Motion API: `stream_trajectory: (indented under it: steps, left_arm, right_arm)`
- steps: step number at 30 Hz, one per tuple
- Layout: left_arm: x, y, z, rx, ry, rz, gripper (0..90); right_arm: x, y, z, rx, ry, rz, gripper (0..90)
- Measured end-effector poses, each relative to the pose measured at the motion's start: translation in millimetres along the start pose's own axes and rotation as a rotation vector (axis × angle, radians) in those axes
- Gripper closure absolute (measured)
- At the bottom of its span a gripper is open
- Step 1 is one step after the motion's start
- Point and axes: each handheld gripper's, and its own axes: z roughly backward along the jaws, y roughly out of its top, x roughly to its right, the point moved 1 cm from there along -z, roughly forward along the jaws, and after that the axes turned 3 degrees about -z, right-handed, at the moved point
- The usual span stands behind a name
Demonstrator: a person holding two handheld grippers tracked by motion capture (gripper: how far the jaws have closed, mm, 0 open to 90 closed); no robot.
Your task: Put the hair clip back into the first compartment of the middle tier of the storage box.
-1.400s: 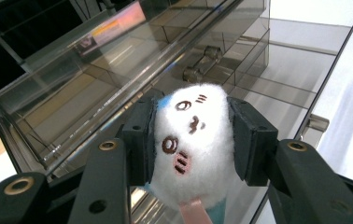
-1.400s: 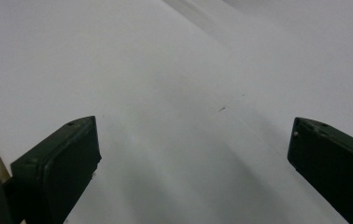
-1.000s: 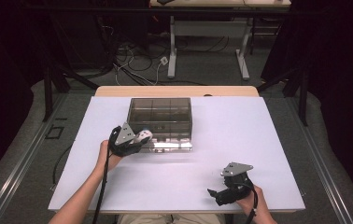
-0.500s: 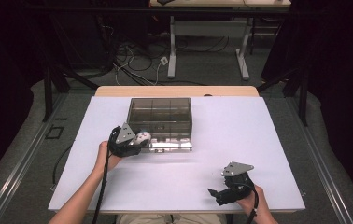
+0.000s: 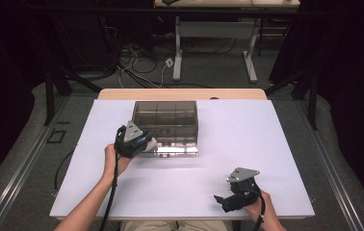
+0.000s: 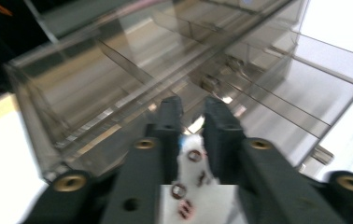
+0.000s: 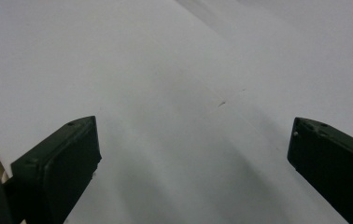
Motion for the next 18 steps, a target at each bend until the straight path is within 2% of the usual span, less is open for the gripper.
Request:
stream_trajectory:
  steps: [1, 3, 6, 9, 14, 18]
  left_arm:
    - [1.0, -1.1, -2.3, -0.025, 0.003, 0.002, 79.9]
    - [0.5, -2.9, -5.5, -0.049, -0.016, -0.008, 85.7]
    - [0.3, -5.5, -8.1, -0.054, -0.024, -0.012, 89.2]
    - [0.1, -6.1, -9.0, -0.077, -0.031, -0.025, 89.9]
    - [-0.5, -8.7, -11.1, -0.089, -0.032, -0.030, 90.0]
    - [-0.3, -9.6, -12.4, -0.093, -0.024, -0.042, 90.0]
  right_arm:
    - [-0.4, 0.0, 0.4, -0.005, 0.001, -0.004, 2.0]
    - [-1.0, 0.2, -0.3, 0.008, -0.005, -0.002, 2.0]
    - [-0.9, 0.2, -0.2, -0.003, -0.002, 0.001, 2.0]
    - [-1.0, -0.5, 0.0, -0.005, -0.002, -0.013, 2.0]
    - [-0.9, -0.1, -0.1, 0.009, 0.000, 0.000, 2.0]
    - [-0.9, -0.5, -0.1, -0.001, -0.003, 0.000, 2.1]
